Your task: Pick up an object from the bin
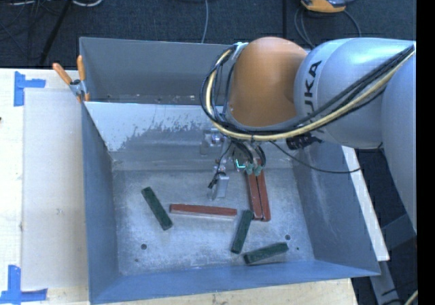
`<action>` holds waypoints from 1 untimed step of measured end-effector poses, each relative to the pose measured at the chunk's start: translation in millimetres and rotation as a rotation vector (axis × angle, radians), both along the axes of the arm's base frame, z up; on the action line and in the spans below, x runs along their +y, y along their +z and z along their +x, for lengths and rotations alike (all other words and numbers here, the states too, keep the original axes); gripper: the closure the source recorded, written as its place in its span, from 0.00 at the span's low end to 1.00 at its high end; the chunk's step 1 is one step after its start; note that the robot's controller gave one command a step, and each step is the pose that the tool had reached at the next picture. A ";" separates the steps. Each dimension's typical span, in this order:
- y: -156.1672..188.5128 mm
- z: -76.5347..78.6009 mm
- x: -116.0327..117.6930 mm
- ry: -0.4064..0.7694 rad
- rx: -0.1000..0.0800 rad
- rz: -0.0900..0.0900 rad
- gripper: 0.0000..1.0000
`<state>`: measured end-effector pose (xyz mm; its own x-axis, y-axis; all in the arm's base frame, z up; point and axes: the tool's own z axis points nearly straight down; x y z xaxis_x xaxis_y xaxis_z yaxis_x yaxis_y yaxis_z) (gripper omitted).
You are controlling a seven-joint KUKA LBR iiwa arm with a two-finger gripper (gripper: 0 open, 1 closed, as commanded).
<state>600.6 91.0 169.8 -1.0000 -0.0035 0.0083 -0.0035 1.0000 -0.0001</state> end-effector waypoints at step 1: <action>-105.0 -37.5 -29.8 0.018 0.001 -0.001 0.00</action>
Offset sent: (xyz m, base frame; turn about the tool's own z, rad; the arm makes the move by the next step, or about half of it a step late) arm -0.0344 -0.0287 -0.0998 -0.0200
